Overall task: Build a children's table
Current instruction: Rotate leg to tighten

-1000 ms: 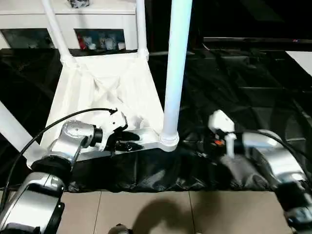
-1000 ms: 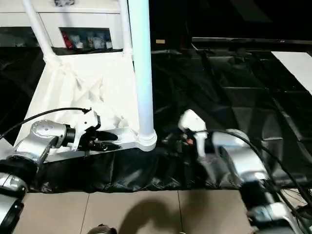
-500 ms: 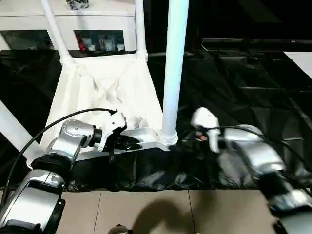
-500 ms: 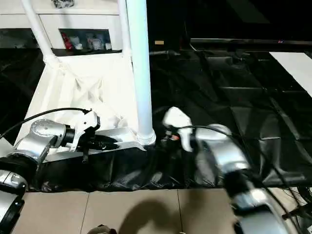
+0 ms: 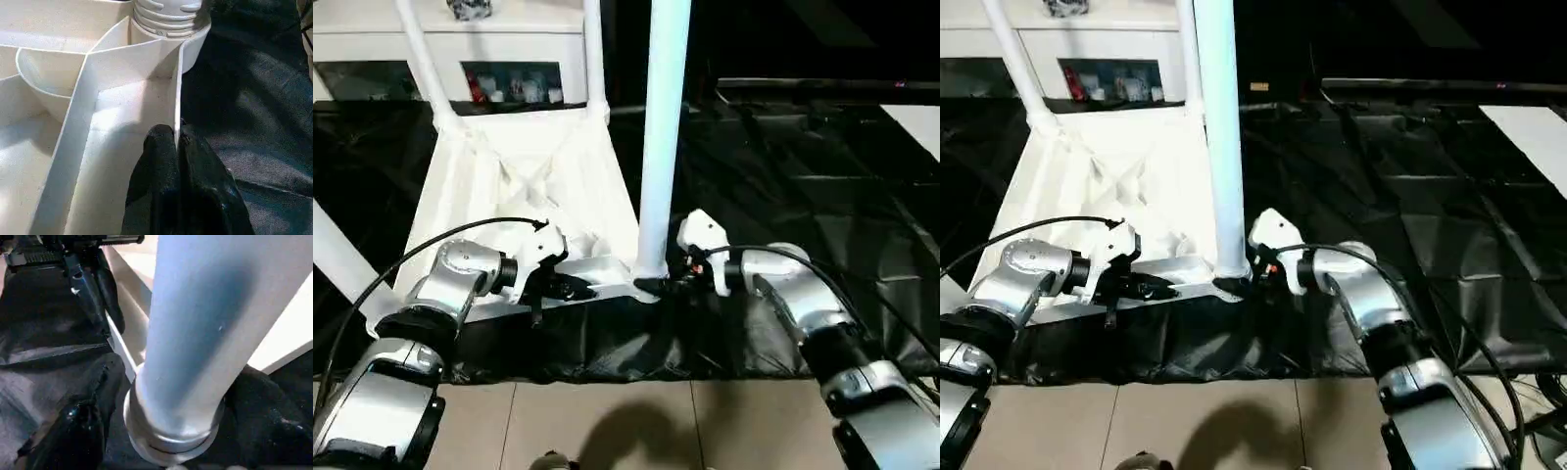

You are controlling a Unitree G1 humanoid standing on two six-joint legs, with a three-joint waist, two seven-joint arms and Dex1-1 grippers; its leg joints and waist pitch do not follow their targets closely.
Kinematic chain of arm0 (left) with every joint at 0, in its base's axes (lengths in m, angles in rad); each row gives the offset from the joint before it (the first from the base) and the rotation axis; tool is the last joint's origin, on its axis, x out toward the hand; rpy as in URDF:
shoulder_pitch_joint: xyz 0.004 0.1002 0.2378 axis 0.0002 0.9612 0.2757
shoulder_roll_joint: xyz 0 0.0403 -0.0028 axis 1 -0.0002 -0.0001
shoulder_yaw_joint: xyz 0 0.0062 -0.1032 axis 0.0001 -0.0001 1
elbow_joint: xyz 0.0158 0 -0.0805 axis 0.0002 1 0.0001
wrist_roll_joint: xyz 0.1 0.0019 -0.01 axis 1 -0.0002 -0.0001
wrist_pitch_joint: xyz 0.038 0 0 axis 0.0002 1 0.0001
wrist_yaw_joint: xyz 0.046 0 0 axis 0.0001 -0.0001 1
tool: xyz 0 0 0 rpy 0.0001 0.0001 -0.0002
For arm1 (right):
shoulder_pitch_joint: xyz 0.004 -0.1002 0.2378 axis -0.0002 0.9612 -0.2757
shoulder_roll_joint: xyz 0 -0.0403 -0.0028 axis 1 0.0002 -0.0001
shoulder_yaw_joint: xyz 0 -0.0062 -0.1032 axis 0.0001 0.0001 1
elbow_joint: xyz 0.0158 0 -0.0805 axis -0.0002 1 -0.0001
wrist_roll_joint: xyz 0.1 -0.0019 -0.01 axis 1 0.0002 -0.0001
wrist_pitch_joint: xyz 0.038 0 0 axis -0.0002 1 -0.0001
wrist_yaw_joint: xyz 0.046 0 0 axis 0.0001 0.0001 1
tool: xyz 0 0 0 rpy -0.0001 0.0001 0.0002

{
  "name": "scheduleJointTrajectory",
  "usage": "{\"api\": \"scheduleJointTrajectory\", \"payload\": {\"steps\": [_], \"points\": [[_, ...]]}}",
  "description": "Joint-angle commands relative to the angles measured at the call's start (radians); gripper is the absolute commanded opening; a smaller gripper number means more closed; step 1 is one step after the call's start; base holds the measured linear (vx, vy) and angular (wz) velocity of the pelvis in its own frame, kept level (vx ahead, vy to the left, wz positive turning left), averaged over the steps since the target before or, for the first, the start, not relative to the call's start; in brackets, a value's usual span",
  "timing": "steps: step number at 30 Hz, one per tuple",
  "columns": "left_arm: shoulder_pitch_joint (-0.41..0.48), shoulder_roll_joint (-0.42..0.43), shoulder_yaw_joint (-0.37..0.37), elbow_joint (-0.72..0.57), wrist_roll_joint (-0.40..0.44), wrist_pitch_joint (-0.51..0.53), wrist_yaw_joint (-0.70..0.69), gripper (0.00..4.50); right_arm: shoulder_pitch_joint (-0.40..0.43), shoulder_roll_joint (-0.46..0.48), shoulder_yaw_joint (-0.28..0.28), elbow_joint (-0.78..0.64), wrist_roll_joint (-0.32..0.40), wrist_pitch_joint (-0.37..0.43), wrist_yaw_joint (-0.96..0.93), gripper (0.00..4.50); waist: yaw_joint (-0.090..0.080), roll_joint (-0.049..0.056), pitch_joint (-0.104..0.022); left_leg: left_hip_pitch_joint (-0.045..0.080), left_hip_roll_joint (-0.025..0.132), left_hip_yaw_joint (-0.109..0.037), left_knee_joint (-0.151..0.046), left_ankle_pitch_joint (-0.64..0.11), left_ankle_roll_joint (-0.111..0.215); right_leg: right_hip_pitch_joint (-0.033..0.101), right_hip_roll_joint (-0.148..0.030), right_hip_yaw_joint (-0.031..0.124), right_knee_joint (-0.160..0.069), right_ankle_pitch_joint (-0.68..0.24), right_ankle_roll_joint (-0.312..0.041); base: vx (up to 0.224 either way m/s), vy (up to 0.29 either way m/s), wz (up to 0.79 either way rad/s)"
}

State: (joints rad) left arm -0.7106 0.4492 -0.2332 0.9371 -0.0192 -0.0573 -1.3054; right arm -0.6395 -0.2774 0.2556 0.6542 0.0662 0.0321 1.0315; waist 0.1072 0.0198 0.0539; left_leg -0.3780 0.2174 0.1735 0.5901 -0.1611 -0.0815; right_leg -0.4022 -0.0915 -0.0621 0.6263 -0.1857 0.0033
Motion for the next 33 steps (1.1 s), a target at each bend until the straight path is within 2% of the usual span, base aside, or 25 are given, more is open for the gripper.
{"api": "scheduleJointTrajectory", "payload": {"steps": [1,9,10,12,13,14,15,17,18,20,21,22,25,28,29,30,31,32,33], "points": [[0.004,0.012,0.003,0.033,0.025,0.018,0.020,0.00,-0.014,0.007,0.008,0.015,-0.011,-0.006,0.004,3.07,0.004,-0.005,-0.066,0.017,0.011,0.002,-0.076,-0.291,-0.005,0.042,-0.050,0.037,-0.077,-0.241,-0.232,0.000,0.000,0.00],[-0.009,0.004,0.007,0.048,0.035,0.030,0.067,0.00,-0.026,0.036,0.008,0.090,-0.026,-0.035,-0.012,2.42,0.000,-0.006,-0.063,0.018,0.011,0.001,-0.079,-0.326,-0.011,0.039,-0.051,0.037,-0.082,-0.290,-0.223,0.000,0.000,0.00],[-0.015,-0.007,0.011,0.044,0.036,0.045,0.098,0.00,-0.018,0.041,0.012,0.090,-0.030,-0.032,-0.022,2.34,-0.001,-0.008,-0.061,0.017,0.011,0.001,-0.081,-0.335,-0.013,0.039,-0.051,0.037,-0.084,-0.306,-0.219,0.000,0.000,0.00],[-0.026,-0.027,0.017,0.037,0.036,0.066,0.140,0.00,-0.005,0.048,0.018,0.087,-0.036,-0.029,-0.035,2.22,0.000,-0.012,-0.059,0.025,0.012,-0.001,-0.083,-0.368,-0.019,0.036,-0.054,0.038,-0.092,-0.383,-0.198,0.000,0.000,0.00],[-0.029,-0.041,0.019,0.029,0.037,0.079,0.168,0.00,0.005,0.053,0.020,0.083,-0.040,-0.022,-0.052,2.18,-0.001,-0.012,-0.058,0.024,0.012,-0.002,-0.084,-0.368,-0.020,0.036,-0.054,0.039,-0.094,-0.392,-0.194,0.000,0.000,0.00],[-0.035,-0.081,0.025,0.004,0.037,0.121,0.238,0.00,0.030,0.073,0.021,0.075,-0.050,0.002,-0.105,2.15,-0.001,-0.014,-0.057,0.024,0.013,-0.002,-0.085,-0.369,-0.022,0.035,-0.053,0.039,-0.093,-0.394,-0.192,0.000,0.000,0.00],[-0.040,-0.119,0.032,-0.016,0.035,0.158,0.297,0.00,0.049,0.095,0.018,0.072,-0.055,0.022,-0.156,2.13,0.001,-0.015,-0.052,0.031,0.014,-0.002,-0.087,-0.390,-0.027,0.029,-0.052,0.040,-0.099,-0.424,-0.185,0.000,0.000,0.00],[-0.046,-0.162,0.042,-0.029,0.030,0.189,0.362,0.00,0.062,0.128,0.007,0.082,-0.061,0.032,-0.219,2.11,0.001,-0.016,-0.048,0.039,0.011,-0.006,-0.088,-0.439,-0.037,0.024,-0.056,0.038,-0.111,-0.514,-0.163,0.000,0.000,0.00],[-0.049,-0.208,0.045,-0.037,0.028,0.217,0.415,0.00,0.071,0.175,-0.010,0.101,-0.063,0.053,-0.304,2.11,-0.003,-0.019,-0.047,0.039,0.009,-0.009,-0.090,-0.457,-0.044,0.024,-0.057,0.034,-0.115,-0.563,-0.143,0.000,0.000,0.00],[-0.049,-0.227,0.045,-0.037,0.029,0.223,0.439,0.00,0.073,0.196,-0.014,0.108,-0.063,0.063,-0.335,2.10,-0.008,-0.019,-0.043,0.047,0.004,-0.017,-0.093,-0.498,-0.048,0.022,-0.059,0.025,-0.131,-0.654,-0.104,0.000,0.000,0.00],[-0.050,-0.250,0.047,-0.033,0.030,0.225,0.476,0.00,0.075,0.224,-0.017,0.117,-0.062,0.069,-0.367,2.08,-0.012,-0.020,-0.045,0.051,-0.002,-0.021,-0.093,-0.512,-0.042,0.026,-0.059,0.018,-0.143,-0.690,-0.078,0.000,0.000,0.00],[-0.050,-0.271,0.046,-0.030,0.034,0.230,0.503,0.00,0.071,0.257,-0.022,0.132,-0.056,0.074,-0.398,2.07,-0.014,-0.015,-0.046,0.062,-0.003,-0.022,-0.093,-0.532,-0.036,0.020,-0.059,0.013,-0.154,-0.698,-0.066,0.000,0.000,0.00],[-0.043,-0.319,0.048,-0.038,0.052,0.253,0.577,0.00,0.045,0.350,-0.044,0.173,-0.045,0.076,-0.489,2.07,-0.026,-0.009,-0.049,0.057,0.000,-0.025,-0.106,-0.542,-0.031,0.029,-0.054,0.006,-0.157,-0.634,-0.074,0.000,0.000,0.00],[-0.030,-0.322,0.047,-0.062,0.067,0.266,0.588,0.00,0.025,0.386,-0.079,0.184,-0.027,0.070,-0.511,2.07,-0.038,-0.008,-0.045,0.065,-0.002,-0.028,-0.107,-0.603,-0.029,0.022,-0.052,-0.004,-0.168,-0.655,-0.062,0.000,0.000,0.00],[-0.028,-0.317,0.047,-0.064,0.068,0.262,0.582,0.00,0.023,0.384,-0.083,0.180,-0.021,0.066,-0.499,2.07,-0.039,-0.006,-0.046,0.065,-0.002,-0.030,-0.108,-0.610,-0.029,0.025,-0.052,-0.006,-0.169,-0.656,-0.058,0.000,0.000,0.00],[-0.025,-0.307,0.043,-0.066,0.070,0.248,0.566,0.00,0.022,0.379,-0.090,0.172,-0.012,0.062,-0.484,2.37,-0.041,-0.003,-0.048,0.065,-0.001,-0.030,-0.112,-0.623,-0.026,0.028,-0.052,-0.008,-0.173,-0.637,-0.052,0.000,0.000,0.00],[-0.023,-0.293,0.042,-0.068,0.069,0.239,0.549,0.00,0.021,0.366,-0.102,0.163,0.003,0.059,-0.465,2.55,-0.041,-0.012,-0.048,0.064,0.000,-0.029,-0.114,-0.622,-0.024,0.028,-0.052,-0.009,-0.175,-0.634,-0.051,0.000,0.000,0.00],[-0.021,-0.284,0.042,-0.069,0.069,0.227,0.537,0.00,0.020,0.357,-0.109,0.160,0.009,0.058,-0.450,2.55,-0.039,-0.009,-0.048,0.065,0.000,-0.030,-0.114,-0.623,-0.023,0.028,-0.054,-0.009,-0.173,-0.632,-0.052,0.000,0.000,0.00],[-0.017,-0.262,0.042,-0.073,0.064,0.206,0.500,0.00,0.018,0.330,-0.123,0.153,0.020,0.044,-0.414,2.69,-0.041,-0.015,-0.050,0.065,0.001,-0.029,-0.116,-0.620,-0.017,0.029,-0.055,-0.007,-0.175,-0.619,-0.054,0.000,0.000,0.00]]}}
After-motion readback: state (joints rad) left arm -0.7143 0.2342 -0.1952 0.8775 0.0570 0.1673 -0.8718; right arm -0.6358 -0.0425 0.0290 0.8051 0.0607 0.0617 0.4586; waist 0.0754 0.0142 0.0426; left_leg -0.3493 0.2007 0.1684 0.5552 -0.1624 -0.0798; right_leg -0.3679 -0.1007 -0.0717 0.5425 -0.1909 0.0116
